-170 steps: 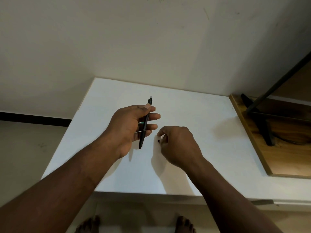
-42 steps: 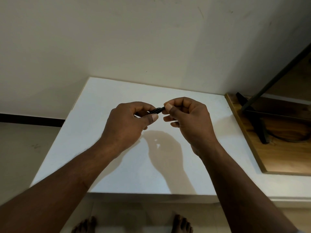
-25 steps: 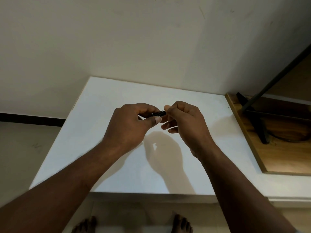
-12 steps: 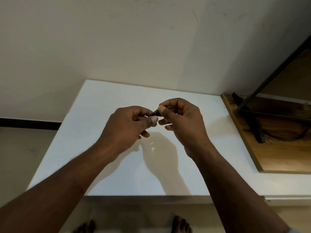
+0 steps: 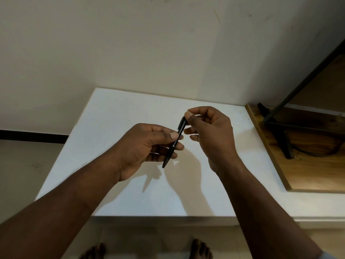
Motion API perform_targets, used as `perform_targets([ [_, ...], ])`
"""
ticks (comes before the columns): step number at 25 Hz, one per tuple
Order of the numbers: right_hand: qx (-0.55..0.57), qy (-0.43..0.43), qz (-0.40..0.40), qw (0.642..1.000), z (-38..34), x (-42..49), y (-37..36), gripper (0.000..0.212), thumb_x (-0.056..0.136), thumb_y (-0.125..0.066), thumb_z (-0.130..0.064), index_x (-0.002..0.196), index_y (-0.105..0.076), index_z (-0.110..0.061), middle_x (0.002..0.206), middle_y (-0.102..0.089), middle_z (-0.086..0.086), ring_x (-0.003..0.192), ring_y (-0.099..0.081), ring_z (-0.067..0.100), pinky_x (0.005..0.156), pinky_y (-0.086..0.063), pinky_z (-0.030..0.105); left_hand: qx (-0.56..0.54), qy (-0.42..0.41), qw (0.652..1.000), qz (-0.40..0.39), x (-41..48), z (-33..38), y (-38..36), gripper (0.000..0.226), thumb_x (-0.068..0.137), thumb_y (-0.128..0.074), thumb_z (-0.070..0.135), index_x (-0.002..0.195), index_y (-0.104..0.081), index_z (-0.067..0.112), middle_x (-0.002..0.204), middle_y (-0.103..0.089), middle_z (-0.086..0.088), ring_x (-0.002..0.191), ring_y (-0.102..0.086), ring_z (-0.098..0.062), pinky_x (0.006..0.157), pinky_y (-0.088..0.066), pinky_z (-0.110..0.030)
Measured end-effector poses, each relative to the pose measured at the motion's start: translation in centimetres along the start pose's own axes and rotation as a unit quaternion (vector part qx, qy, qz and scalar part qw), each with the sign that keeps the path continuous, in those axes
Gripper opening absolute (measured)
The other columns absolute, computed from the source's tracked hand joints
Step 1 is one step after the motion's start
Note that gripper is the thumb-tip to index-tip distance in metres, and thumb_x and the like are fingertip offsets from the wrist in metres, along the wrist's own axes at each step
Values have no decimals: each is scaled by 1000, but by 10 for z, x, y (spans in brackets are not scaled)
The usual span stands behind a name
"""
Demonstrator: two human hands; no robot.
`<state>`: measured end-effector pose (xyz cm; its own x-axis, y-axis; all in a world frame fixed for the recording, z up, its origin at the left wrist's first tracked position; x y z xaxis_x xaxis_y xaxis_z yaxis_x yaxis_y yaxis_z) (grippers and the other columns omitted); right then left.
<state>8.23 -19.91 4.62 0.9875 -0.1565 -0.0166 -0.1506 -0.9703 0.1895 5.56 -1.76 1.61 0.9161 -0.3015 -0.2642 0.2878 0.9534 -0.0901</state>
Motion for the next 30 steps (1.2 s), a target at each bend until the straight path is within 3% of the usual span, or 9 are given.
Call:
perform_targets([
  [8, 3, -15, -4, 1000, 0, 0, 0, 12, 95, -77, -25, 104, -75, -18, 91, -83, 2, 72, -79, 14, 64, -55, 25, -31, 8, 999, 29, -1, 2, 1, 18, 95, -69, 29, 102, -84, 21, 99, -83, -7, 80, -79, -17, 62, -57, -20],
  [17, -2, -17, -14, 1000, 0, 0, -1, 11, 98, -74, -27, 107, -74, -20, 92, -83, 0, 71, -79, 14, 64, -55, 25, -8, 14, 999, 45, -1, 3, 0, 15, 93, -73, 31, 101, -83, 23, 98, -84, -4, 81, -79, -17, 72, -58, -28],
  [24, 178, -148, -65, 971, 7, -3, -8, 51, 105, -52, -59, 100, -81, -18, 87, -81, -2, 76, -75, 15, 70, -59, 31, 24, -10, 998, 60, -2, 4, -1, 14, 92, -73, 33, 97, -82, 22, 97, -83, 0, 82, -79, -15, 75, -57, -28],
  [30, 246, -198, -151, 937, 13, -14, -26, 65, 106, -38, -63, 85, -77, -15, 98, -80, 5, 86, -73, 19, 77, -56, 35, 33, -10, 998, 56, -1, 2, -3, 17, 95, -72, 30, 96, -82, 17, 95, -83, -5, 84, -78, -18, 80, -59, -31],
])
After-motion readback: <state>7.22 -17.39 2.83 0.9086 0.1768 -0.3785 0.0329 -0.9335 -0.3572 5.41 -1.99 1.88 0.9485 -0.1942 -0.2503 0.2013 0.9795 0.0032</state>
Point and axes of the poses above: each hand's wrist, its own x-axis towards the middle knuckle, its own y-axis out of the back of the hand, z = x × y, the point moved 4 cm from there along x, towards the middle knuckle
